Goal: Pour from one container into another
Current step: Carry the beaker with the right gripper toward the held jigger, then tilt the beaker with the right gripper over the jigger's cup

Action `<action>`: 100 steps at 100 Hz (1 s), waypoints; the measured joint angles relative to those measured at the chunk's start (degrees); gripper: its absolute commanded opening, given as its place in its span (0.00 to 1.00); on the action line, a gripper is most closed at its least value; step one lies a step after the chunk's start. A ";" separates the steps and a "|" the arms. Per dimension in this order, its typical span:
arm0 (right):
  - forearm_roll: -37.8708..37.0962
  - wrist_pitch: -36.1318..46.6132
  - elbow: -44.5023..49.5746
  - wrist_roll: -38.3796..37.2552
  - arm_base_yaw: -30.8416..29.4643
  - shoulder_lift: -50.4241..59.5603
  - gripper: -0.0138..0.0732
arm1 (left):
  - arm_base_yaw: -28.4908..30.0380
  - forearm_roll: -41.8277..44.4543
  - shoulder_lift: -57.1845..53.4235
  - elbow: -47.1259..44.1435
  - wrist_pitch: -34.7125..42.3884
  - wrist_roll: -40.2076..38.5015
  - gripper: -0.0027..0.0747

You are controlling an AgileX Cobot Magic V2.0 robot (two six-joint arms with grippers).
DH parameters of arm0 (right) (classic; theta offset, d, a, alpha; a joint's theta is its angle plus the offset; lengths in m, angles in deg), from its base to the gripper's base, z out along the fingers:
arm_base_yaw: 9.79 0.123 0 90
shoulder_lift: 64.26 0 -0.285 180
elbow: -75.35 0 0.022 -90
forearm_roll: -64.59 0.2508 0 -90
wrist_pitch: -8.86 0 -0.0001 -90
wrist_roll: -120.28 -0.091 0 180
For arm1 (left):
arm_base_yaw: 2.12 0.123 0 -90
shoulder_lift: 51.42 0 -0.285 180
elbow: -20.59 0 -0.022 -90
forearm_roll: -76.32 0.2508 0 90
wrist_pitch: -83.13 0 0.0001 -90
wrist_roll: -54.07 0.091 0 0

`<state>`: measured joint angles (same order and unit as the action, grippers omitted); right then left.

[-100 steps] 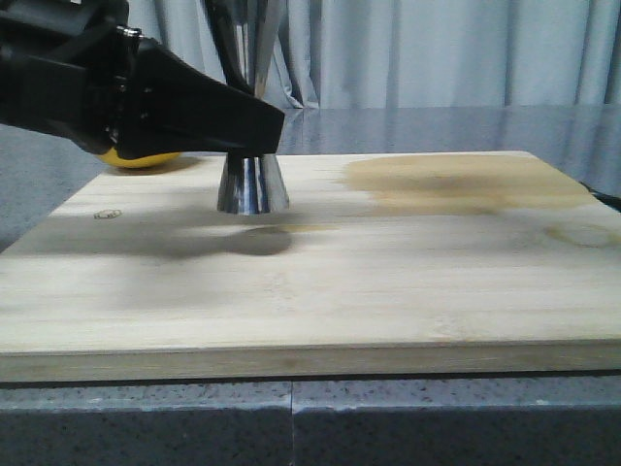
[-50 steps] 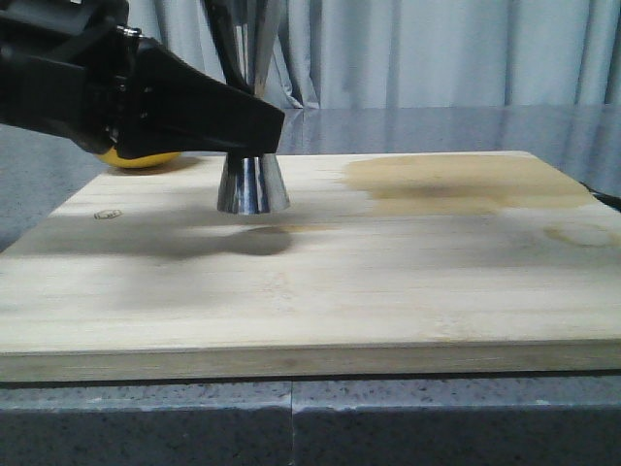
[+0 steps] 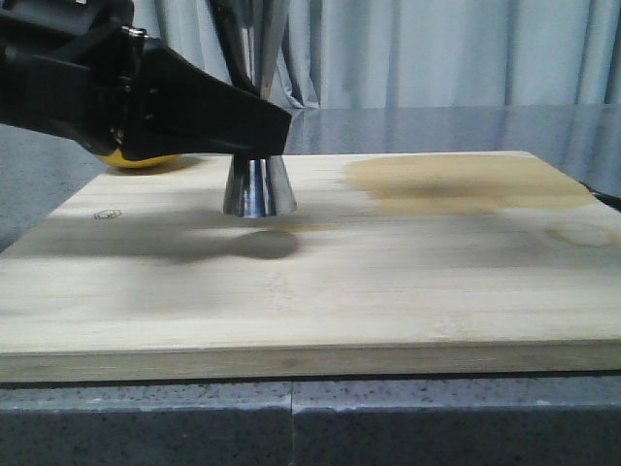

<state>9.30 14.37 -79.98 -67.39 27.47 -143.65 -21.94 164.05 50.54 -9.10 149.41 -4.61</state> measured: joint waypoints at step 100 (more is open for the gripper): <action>-8.60 -1.30 0.00 0.00 0.17 0.00 0.46 | -0.79 0.09 0.00 0.00 0.00 -0.02 0.17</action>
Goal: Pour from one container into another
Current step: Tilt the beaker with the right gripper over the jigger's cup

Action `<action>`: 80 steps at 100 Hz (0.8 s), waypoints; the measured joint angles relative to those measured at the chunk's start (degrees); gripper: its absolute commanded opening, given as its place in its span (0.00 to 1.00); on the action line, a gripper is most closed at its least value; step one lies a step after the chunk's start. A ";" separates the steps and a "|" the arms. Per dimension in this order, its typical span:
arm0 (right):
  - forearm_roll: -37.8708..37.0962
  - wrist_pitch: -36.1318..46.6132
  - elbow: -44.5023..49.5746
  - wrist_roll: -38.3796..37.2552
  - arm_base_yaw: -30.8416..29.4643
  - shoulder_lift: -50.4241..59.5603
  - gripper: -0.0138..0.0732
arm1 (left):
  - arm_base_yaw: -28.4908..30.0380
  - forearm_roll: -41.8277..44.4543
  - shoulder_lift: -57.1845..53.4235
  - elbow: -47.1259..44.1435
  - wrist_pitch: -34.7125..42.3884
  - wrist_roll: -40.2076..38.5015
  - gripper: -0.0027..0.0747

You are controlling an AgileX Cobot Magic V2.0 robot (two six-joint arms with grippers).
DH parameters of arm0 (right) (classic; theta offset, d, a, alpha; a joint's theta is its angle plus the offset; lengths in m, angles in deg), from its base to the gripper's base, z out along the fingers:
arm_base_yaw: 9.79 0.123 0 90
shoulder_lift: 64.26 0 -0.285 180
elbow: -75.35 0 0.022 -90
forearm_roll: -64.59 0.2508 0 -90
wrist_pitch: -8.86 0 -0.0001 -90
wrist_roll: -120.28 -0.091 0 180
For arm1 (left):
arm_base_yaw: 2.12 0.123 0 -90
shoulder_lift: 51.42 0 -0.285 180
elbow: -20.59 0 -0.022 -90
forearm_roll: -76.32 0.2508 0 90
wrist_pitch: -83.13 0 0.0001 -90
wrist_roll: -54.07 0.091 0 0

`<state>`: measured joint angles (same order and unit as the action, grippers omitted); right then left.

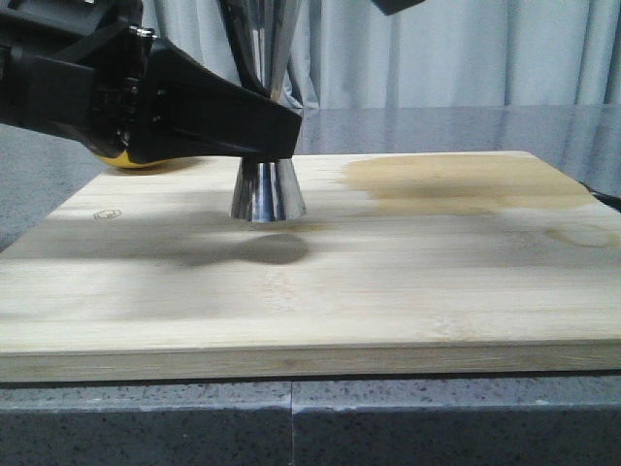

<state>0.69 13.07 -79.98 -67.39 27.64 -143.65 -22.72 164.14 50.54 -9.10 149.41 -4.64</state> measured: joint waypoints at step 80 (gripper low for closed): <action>-5.55 -1.15 0.00 0.00 1.82 0.00 0.46 | 0.00 0.00 0.00 0.00 0.00 -0.09 0.17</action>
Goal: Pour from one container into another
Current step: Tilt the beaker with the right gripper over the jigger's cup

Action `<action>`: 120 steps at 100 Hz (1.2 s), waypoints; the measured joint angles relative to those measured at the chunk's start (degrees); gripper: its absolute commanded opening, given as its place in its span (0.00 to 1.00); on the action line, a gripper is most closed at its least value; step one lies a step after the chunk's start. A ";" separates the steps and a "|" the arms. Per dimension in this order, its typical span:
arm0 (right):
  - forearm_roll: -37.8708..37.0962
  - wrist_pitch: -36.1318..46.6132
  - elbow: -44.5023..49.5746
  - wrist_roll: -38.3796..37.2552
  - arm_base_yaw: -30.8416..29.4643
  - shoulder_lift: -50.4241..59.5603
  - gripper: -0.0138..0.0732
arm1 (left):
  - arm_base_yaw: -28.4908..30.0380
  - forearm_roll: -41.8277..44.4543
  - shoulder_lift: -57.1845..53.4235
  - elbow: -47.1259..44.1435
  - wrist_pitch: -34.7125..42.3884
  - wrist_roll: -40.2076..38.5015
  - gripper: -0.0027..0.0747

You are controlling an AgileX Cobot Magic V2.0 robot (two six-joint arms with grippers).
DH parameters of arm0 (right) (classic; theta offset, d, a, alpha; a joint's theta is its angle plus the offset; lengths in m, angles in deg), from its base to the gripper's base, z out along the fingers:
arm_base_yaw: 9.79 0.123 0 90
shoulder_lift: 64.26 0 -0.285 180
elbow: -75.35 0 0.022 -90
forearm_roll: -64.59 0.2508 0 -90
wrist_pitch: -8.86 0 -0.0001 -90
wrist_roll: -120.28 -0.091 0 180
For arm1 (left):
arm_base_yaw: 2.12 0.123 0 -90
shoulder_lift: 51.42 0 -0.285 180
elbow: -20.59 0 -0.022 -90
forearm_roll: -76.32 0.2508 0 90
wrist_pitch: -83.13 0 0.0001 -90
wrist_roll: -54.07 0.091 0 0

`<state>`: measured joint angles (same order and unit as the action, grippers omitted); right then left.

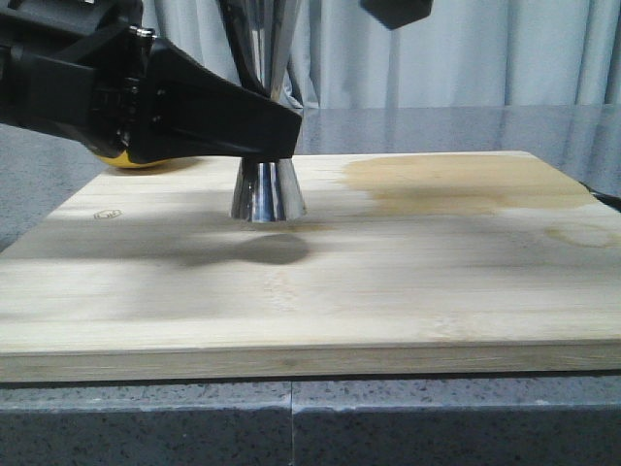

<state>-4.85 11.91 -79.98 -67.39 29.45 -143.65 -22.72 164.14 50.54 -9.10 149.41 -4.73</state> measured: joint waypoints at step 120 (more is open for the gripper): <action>-5.55 -0.81 0.00 -0.04 0.00 0.00 0.46 | 0.00 0.00 0.00 0.00 0.00 0.00 0.17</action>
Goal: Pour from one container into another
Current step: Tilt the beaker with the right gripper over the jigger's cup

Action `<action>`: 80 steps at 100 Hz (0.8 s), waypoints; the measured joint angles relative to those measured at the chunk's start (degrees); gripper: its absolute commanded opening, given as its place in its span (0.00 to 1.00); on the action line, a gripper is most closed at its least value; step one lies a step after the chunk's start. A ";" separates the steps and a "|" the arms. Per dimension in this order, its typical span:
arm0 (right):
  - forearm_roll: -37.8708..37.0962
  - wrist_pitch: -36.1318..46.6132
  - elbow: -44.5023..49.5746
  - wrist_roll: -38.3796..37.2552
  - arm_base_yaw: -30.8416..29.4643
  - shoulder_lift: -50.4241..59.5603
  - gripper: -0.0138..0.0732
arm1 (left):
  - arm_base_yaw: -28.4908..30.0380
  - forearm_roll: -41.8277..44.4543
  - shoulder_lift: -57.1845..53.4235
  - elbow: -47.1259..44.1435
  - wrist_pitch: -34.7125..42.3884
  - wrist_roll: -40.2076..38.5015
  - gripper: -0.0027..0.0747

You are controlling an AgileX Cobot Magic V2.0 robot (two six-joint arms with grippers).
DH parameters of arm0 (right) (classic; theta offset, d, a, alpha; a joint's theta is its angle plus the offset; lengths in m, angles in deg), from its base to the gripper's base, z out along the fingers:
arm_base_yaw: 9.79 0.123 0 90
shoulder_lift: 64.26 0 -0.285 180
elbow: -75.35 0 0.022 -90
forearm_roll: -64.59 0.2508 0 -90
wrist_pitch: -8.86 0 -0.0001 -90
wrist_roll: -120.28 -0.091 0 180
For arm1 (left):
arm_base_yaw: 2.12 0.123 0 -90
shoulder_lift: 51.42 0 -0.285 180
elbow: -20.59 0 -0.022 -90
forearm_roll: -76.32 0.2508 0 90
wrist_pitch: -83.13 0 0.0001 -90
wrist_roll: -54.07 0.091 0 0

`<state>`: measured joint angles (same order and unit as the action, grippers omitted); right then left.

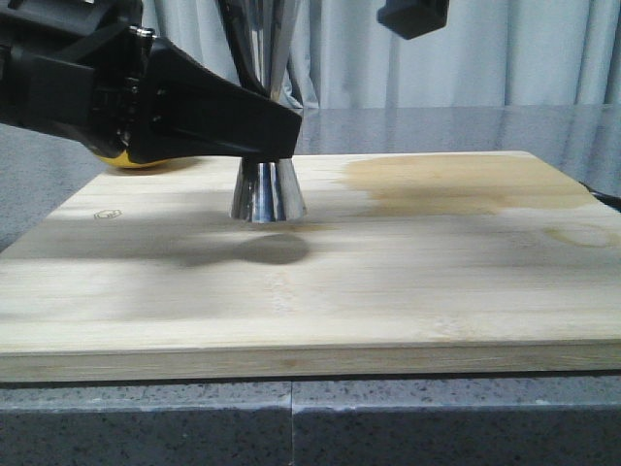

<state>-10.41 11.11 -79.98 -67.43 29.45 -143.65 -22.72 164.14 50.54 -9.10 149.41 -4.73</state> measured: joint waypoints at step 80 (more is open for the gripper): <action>-5.34 0.00 0.00 0.00 0.00 0.00 0.46 | 0.00 0.00 0.00 0.00 0.00 0.00 0.17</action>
<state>-15.75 11.11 -79.98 -67.43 29.45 -143.65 -22.72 164.14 50.54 -9.10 149.41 -4.73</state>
